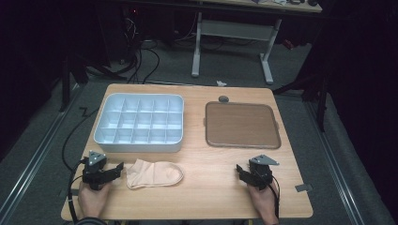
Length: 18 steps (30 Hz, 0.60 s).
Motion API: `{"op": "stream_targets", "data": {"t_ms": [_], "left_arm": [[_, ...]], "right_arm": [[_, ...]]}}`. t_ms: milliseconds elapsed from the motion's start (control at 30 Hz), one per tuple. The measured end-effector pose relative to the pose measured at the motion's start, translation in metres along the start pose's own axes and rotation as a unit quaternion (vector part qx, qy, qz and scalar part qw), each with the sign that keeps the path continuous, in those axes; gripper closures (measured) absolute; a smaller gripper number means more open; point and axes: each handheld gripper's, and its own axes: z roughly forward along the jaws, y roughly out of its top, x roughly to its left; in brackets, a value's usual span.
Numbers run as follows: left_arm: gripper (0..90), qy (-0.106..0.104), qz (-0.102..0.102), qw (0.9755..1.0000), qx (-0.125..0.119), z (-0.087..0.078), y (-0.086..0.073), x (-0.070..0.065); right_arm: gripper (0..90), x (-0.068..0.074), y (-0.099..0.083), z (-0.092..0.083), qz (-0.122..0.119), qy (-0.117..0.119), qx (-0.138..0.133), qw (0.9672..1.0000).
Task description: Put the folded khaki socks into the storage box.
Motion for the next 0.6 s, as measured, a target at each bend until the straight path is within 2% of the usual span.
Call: {"op": "stream_targets", "data": {"t_ms": [267,600], "left_arm": [[27.1,0.013,0.018,0.9997,0.006,0.0015,0.0006,-0.0042],[24.6,0.01,0.019,0.9997,0.008,0.0019,0.0011,-0.0045]], "right_arm": [[43.5,-0.0001,0.0,-0.0002,0.0,0.001,-0.001,1.0],[46.7,0.0002,-0.0001,-0.0004,-0.001,-0.002,-0.002,1.0]]}}
